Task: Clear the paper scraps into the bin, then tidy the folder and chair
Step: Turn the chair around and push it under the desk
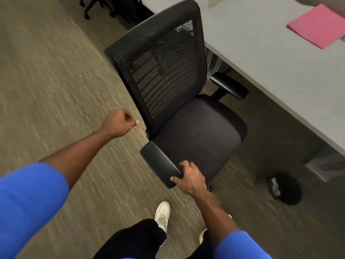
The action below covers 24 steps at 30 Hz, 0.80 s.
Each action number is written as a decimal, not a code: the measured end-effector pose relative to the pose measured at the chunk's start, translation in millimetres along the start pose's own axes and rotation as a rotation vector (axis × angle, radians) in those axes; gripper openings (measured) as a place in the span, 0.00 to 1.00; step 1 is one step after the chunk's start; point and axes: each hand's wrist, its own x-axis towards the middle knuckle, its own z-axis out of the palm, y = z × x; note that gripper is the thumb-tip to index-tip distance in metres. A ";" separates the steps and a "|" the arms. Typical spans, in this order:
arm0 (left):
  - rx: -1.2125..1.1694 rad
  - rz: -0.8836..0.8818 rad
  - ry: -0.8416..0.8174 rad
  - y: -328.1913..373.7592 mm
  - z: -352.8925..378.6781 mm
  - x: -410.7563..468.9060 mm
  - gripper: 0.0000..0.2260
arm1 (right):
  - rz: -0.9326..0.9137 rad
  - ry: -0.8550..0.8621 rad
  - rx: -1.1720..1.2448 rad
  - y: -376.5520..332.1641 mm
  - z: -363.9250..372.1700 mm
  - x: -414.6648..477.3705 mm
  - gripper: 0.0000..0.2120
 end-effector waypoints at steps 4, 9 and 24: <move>-0.176 -0.039 0.054 16.3 -31.0 37.0 0.38 | -0.035 -0.003 -0.134 -20.7 22.0 7.3 0.41; -0.437 0.009 0.115 40.8 -49.3 70.4 0.25 | -0.064 -0.028 -0.247 -32.8 39.8 17.8 0.44; -0.653 0.001 0.029 34.0 -46.0 69.1 0.13 | -0.003 0.052 -0.367 -21.2 56.4 7.7 0.39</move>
